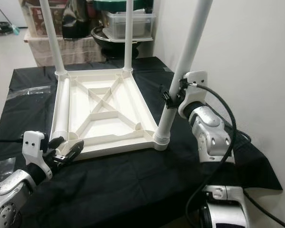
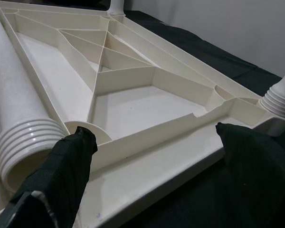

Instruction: Building children table

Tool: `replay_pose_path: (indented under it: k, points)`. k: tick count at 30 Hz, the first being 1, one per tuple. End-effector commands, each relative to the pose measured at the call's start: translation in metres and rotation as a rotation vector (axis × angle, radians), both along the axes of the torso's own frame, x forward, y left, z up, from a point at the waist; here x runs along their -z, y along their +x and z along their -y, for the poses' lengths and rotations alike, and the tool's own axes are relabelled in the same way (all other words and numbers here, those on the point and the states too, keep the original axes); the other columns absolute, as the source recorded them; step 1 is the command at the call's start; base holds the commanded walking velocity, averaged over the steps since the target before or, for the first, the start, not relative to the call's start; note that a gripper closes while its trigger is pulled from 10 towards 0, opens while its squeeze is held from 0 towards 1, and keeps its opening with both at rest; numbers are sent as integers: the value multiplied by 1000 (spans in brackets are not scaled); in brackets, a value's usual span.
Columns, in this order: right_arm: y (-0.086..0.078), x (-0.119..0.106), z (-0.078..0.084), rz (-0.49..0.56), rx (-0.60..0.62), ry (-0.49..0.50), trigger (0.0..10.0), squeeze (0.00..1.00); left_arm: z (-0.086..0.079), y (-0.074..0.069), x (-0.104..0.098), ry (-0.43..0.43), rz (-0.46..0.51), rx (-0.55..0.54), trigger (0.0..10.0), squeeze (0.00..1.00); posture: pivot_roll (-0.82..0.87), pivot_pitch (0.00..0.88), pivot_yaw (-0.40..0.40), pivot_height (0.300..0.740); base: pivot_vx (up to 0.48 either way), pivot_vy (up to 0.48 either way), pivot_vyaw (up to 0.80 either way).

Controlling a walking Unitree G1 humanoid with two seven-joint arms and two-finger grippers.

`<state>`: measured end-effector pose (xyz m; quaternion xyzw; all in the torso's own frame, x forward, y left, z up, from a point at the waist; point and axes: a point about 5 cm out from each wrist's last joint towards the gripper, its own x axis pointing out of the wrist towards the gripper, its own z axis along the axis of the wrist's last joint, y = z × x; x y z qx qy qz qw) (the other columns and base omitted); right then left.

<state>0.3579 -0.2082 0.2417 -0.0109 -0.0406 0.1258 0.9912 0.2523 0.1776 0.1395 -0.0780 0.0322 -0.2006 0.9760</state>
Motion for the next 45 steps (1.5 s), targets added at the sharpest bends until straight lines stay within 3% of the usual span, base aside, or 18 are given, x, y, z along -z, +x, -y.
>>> replay_pose_path:
  k: [1,5,11,15,16,18,19,20,21,22,23,35,42,43,44,45]
  points:
    - [2,-3,7,-1,-31,27,10000,0,1,0,2,8,-2,7,10000,0,83,0,-51,740,0,0,0]
    - [5,-1,14,-10,-53,16,10000,0,1,0,2,9,-2,8,10000,0,87,0,-56,740,0,0,0]
    - [8,-2,17,-33,-194,43,10000,0,0,-1,2,12,-2,6,10000,0,93,0,-58,740,0,0,0]
    - [10,3,23,-51,-206,33,10000,0,0,-1,2,14,-2,7,10000,0,94,0,-60,740,0,0,0]
    - [11,4,26,-53,-213,27,8588,0,0,-1,2,14,-2,7,10000,0,93,0,-61,740,0,0,0]
    - [12,5,28,-57,-215,22,8118,0,0,-1,2,14,-1,8,10000,0,93,0,-61,740,0,0,0]
    - [13,6,29,-60,-217,22,6824,0,0,-1,2,15,-1,9,10000,0,93,0,-61,740,0,0,0]
    - [14,6,29,-61,-229,20,3804,0,1,-1,2,15,-1,9,10000,0,93,0,-62,740,0,0,0]
    - [14,6,29,-61,-229,20,3804,0,1,-1,2,15,-1,9,10000,0,93,0,-62,740,0,0,0]
    - [15,6,29,-60,-246,17,667,0,1,-1,2,17,0,11,10000,0,94,0,-64,740,0,0,0]
    - [15,6,29,-59,-257,15,0,0,1,-1,2,17,0,12,10000,0,94,0,-64,740,0,0,0]
    - [21,13,29,-74,-250,13,0,0,1,-2,2,22,-1,11,10000,0,99,0,-71,740,0,0,0]
    - [26,38,9,-193,-33,21,0,0,2,-3,4,20,-5,12,10000,0,92,0,-65,740,0,0,0]
    - [25,52,-6,-242,108,37,0,0,4,-2,4,17,-6,16,10000,0,93,0,-62,740,0,0,0]
    - [25,52,-6,-242,108,37,0,0,4,-2,4,17,-6,16,10000,0,93,0,-62,740,0,0,0]
    - [24,59,-16,-261,189,69,0,0,4,-1,4,16,-6,18,10000,0,87,0,-60,740,0,0,0]
